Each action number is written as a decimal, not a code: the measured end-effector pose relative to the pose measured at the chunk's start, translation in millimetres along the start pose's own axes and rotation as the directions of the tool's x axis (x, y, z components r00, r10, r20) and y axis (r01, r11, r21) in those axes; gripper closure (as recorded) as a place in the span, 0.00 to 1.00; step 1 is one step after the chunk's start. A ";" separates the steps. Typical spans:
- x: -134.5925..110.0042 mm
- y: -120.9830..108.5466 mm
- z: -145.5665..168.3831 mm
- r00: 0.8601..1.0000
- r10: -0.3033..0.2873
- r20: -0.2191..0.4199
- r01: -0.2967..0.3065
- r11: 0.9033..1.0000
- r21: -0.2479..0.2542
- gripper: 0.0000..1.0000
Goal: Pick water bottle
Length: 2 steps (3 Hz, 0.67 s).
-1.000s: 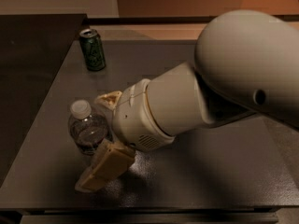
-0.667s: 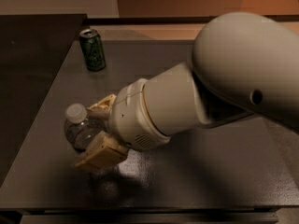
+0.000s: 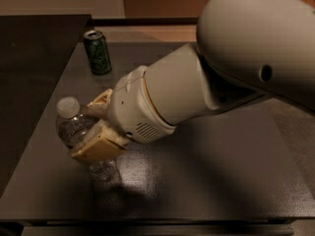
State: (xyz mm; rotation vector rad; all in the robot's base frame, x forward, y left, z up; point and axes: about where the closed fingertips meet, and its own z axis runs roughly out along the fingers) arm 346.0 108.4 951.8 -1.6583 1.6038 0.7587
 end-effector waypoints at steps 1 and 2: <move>-19.2 -16.1 -17.0 1.000 0.002 -0.010 -0.002 1.000 -0.009 1.00; -37.8 -38.4 -40.5 1.000 0.009 -0.013 -0.009 1.000 -0.006 1.00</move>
Offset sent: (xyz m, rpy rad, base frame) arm 0.0673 -0.0256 0.0916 -0.0085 0.0371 -0.0169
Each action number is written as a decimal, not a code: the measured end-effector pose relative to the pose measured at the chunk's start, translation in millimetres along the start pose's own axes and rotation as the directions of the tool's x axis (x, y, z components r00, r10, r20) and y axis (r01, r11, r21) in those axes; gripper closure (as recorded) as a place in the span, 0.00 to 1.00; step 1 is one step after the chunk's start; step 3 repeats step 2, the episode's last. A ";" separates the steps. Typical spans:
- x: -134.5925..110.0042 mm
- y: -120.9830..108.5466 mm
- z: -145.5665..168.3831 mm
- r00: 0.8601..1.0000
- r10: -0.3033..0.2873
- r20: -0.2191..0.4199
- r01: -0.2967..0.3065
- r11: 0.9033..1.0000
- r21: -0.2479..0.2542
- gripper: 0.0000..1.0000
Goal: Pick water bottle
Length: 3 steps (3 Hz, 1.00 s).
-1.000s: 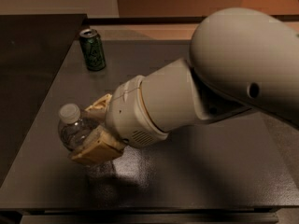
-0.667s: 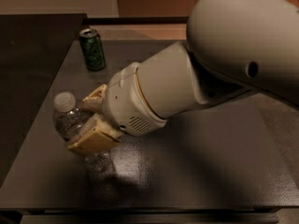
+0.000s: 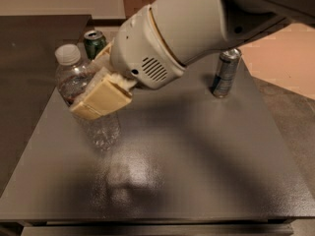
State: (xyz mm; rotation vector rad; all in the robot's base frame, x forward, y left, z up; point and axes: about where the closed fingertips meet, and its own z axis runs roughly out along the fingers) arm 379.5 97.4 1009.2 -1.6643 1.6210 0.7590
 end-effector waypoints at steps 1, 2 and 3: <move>-39.1 -45.0 -54.8 0.998 0.033 0.052 -0.034 0.999 0.019 1.00; -39.2 -44.9 -54.8 0.998 0.033 0.052 -0.034 0.999 0.019 1.00; -39.2 -44.9 -54.8 0.998 0.033 0.052 -0.034 0.999 0.019 1.00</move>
Offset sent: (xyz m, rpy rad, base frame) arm 0.0689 -0.0374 0.0860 0.0832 0.0542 -0.0603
